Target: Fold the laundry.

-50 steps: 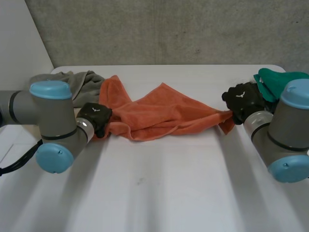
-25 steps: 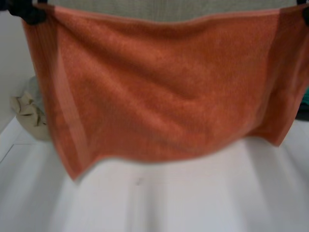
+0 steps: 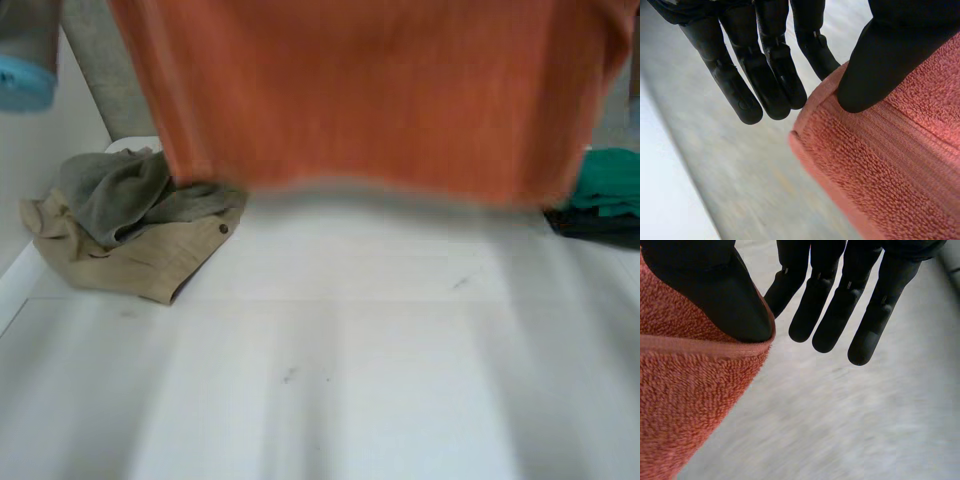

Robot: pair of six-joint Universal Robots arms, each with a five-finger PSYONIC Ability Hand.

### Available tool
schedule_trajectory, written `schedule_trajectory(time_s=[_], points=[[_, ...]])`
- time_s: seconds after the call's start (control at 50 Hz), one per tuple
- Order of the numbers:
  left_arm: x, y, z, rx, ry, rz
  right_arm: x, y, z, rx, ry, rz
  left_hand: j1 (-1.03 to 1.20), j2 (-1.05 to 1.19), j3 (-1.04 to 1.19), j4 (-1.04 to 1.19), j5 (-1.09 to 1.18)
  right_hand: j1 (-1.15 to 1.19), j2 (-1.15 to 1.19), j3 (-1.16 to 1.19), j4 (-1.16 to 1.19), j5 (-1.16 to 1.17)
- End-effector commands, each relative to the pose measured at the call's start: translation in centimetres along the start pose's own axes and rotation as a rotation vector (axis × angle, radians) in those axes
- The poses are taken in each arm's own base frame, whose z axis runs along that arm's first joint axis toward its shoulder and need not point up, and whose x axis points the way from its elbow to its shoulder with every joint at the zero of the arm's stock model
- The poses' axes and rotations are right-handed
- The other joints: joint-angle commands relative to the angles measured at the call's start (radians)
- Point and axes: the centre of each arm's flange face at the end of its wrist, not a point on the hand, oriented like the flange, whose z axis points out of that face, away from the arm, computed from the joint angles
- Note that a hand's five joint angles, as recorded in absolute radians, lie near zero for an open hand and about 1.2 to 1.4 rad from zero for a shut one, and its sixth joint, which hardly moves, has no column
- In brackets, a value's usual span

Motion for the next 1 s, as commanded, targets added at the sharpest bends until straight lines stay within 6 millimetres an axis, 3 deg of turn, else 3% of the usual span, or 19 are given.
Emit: schedule_trajectory(time_s=[0.02,0.12,0.18,0.2,0.26,0.28,0.34,0.36,0.44,0.5,0.52,0.6,0.66,0.74,0.9,0.96,1.0], points=[[-1.1,-1.9,0.5,0.056,-0.048,-0.074,1.3,-2.1,0.9,0.075,0.045,0.082,0.238,0.199,0.205,0.198,0.226,0.252,0.212,0.204,0.198,0.204],[-0.7,2.2,-0.8,-0.102,-0.024,-0.061,0.3,-0.5,-0.6,-0.024,-0.036,0.084,0.238,0.199,0.205,0.198,0.226,0.252,0.212,0.204,0.198,0.204],[-0.4,4.4,-1.9,-0.188,-0.004,-0.052,-0.9,1.2,-2.3,-0.121,-0.108,0.085,0.238,0.199,0.205,0.198,0.226,0.252,0.212,0.204,0.198,0.204],[-0.1,6.0,-2.9,-0.251,0.013,-0.049,-1.5,2.1,-3.4,-0.176,-0.151,0.090,0.238,0.199,0.205,0.198,0.226,0.252,0.212,0.204,0.198,0.204],[0.8,8.3,-4.8,-0.343,0.061,-0.042,-2.7,3.8,-5.7,-0.271,-0.234,0.095,0.238,0.199,0.205,0.198,0.226,0.252,0.212,0.204,0.198,0.204],[1.4,9.9,-6.1,-0.395,0.101,-0.045,-3.4,4.8,-7.2,-0.327,-0.286,0.101,0.238,0.199,0.205,0.198,0.226,0.252,0.212,0.204,0.198,0.204],[2.7,12.0,-8.4,-0.461,0.174,-0.053,-4.7,6.5,-10.1,-0.419,-0.374,0.114,0.238,0.199,0.205,0.198,0.226,0.252,0.212,0.204,0.198,0.204],[3.4,13.4,-10.1,-0.506,0.217,-0.051,-5.4,7.5,-11.9,-0.472,-0.423,0.124,0.238,0.199,0.205,0.198,0.226,0.252,0.212,0.204,0.198,0.204],[4.9,16.0,-14.2,-0.610,0.310,-0.011,-6.7,9.6,-16.2,-0.588,-0.523,0.135,0.238,0.199,0.205,0.198,0.226,0.252,0.212,0.204,0.198,0.204],[5.5,16.8,-16.7,-0.673,0.374,0.034,-7.1,10.5,-18.4,-0.649,-0.569,0.112,0.238,0.199,0.205,0.198,0.226,0.252,0.212,0.204,0.198,0.204],[5.6,17.2,-18.4,-0.717,0.411,0.073,-7.2,10.9,-19.7,-0.684,-0.605,0.088,0.238,0.199,0.205,0.198,0.226,0.252,0.212,0.204,0.198,0.204],[4.8,17.4,-21.4,-0.791,0.471,0.166,-6.5,11.2,-22.3,-0.769,-0.696,0.009,0.238,0.199,0.205,0.198,0.226,0.252,0.212,0.204,0.198,0.204],[4.1,16.7,-22.9,-0.835,0.510,0.216,-5.4,10.4,-23.0,-0.808,-0.743,-0.041,0.238,0.199,0.205,0.198,0.226,0.252,0.212,0.204,0.198,0.204],[3.3,14.3,-25.5,-0.914,0.600,0.283,-3.1,8.6,-24.3,-0.880,-0.841,-0.116,0.238,0.199,0.205,0.198,0.226,0.252,0.212,0.204,0.198,0.204],[1.6,6.3,-29.9,-1.044,0.849,0.349,1.9,4.4,-27.5,-0.929,-1.133,-0.335,0.238,0.199,0.205,0.198,0.226,0.252,0.212,0.204,0.198,0.204],[1.3,4.6,-30.3,-1.055,0.929,0.344,2.7,4.2,-27.2,-0.849,-1.166,-0.405,0.238,0.199,0.205,0.198,0.226,0.252,0.212,0.204,0.198,0.204],[1.5,4.7,-29.2,-1.013,0.935,0.356,2.3,4.5,-26.9,-0.815,-1.161,-0.393,0.238,0.199,0.205,0.198,0.226,0.252,0.212,0.204,0.198,0.204]])
